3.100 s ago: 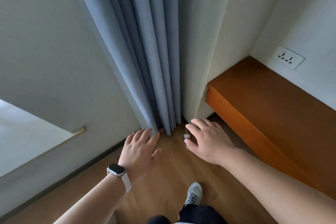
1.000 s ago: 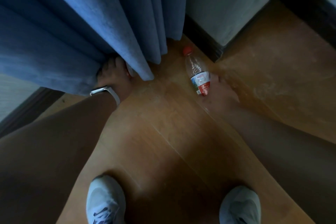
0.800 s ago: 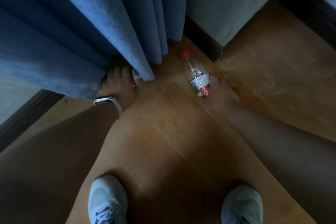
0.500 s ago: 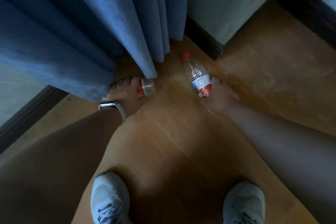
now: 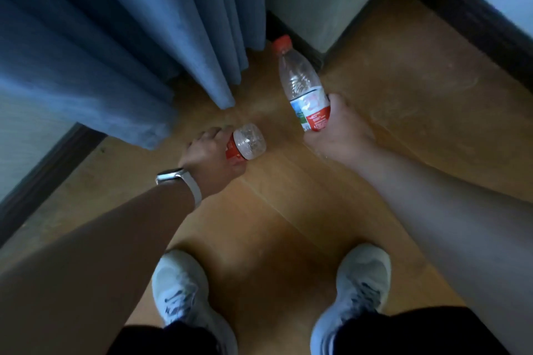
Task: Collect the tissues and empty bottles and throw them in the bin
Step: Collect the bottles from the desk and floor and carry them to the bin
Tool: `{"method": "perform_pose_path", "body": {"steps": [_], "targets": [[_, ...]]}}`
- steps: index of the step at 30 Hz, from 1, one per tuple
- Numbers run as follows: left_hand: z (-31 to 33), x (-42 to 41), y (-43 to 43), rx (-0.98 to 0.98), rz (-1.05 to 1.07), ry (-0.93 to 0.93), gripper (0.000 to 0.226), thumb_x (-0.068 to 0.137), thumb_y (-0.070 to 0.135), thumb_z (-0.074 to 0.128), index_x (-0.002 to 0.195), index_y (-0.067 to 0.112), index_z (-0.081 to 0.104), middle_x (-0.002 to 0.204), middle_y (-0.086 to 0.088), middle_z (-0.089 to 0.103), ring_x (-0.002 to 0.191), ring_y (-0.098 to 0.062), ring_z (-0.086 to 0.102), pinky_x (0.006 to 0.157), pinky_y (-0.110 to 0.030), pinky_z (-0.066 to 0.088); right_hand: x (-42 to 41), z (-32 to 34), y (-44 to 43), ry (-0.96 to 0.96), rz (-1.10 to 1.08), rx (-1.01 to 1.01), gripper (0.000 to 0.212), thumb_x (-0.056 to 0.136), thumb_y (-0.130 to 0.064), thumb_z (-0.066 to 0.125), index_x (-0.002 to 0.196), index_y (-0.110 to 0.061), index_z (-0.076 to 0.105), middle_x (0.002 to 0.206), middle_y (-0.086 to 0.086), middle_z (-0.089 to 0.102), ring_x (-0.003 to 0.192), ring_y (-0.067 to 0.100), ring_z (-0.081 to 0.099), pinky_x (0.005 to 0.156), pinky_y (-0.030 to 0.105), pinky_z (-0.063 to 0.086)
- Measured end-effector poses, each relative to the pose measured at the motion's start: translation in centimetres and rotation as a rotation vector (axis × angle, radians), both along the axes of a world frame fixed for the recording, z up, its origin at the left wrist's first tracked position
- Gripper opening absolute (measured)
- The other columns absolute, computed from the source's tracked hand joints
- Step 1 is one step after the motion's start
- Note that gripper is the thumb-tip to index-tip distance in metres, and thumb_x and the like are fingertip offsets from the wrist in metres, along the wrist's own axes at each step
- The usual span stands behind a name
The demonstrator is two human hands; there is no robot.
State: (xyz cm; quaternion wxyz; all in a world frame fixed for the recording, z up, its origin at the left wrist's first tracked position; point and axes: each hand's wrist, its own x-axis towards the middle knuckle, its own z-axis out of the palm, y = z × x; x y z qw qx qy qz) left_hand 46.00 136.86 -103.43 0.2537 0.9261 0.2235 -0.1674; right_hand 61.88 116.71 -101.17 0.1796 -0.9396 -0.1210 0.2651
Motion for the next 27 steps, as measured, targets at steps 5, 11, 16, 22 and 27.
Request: {"method": "perform_pose_path", "body": {"steps": [5, 11, 16, 22, 27], "targets": [[9.7, -1.7, -2.6, -0.157, 0.091, -0.026, 0.062, 0.071, 0.040, 0.074, 0.127, 0.028, 0.051, 0.111, -0.001, 0.058, 0.099, -0.027, 0.053, 0.083, -0.040, 0.047, -1.8, 9.7, -1.6, 0.032, -0.035, 0.059, 0.066, 0.063, -0.039, 0.074, 0.119, -0.025, 0.042, 0.106, -0.001, 0.053, 0.087, 0.021, 0.058, 0.075, 0.042, 0.054], [24.3, -2.1, -4.3, -0.259, 0.235, -0.093, 0.058, 0.073, 0.039, 0.076, 0.125, 0.033, 0.053, 0.103, 0.008, 0.052, 0.094, -0.014, 0.049, 0.079, -0.027, 0.039, -4.4, 23.0, -3.0, 0.073, -0.068, 0.201, 0.072, 0.066, -0.032, 0.079, 0.126, -0.022, 0.042, 0.112, 0.000, 0.050, 0.089, 0.016, 0.057, 0.073, 0.037, 0.055], [36.2, -2.2, -5.3, -0.279, 0.294, -0.136, 0.068, 0.072, 0.040, 0.079, 0.132, 0.032, 0.050, 0.109, 0.012, 0.050, 0.098, -0.009, 0.048, 0.083, -0.026, 0.039, -5.4, 34.7, -3.8, 0.118, -0.085, 0.282, 0.072, 0.068, -0.036, 0.080, 0.127, -0.026, 0.039, 0.108, -0.006, 0.051, 0.087, 0.008, 0.059, 0.069, 0.029, 0.057], [48.4, -1.9, -5.6, -0.292, 0.305, -0.174, 0.067, 0.072, 0.042, 0.078, 0.132, 0.032, 0.050, 0.111, 0.011, 0.054, 0.100, -0.009, 0.051, 0.082, -0.023, 0.037, -5.7, 47.5, -4.5, 0.088, -0.047, 0.293, 0.071, 0.068, -0.040, 0.078, 0.125, -0.032, 0.036, 0.106, -0.009, 0.049, 0.087, 0.010, 0.059, 0.072, 0.035, 0.058], [58.3, -0.5, -5.9, -0.300, 0.322, -0.226, 0.069, 0.066, 0.058, 0.070, 0.128, 0.038, 0.049, 0.111, 0.012, 0.060, 0.097, -0.010, 0.058, 0.082, -0.032, 0.050, -5.4, 57.5, -5.0, -0.015, 0.013, 0.295, 0.063, 0.068, -0.038, 0.076, 0.119, -0.030, 0.039, 0.100, -0.007, 0.051, 0.084, 0.013, 0.058, 0.070, 0.039, 0.056]]}}
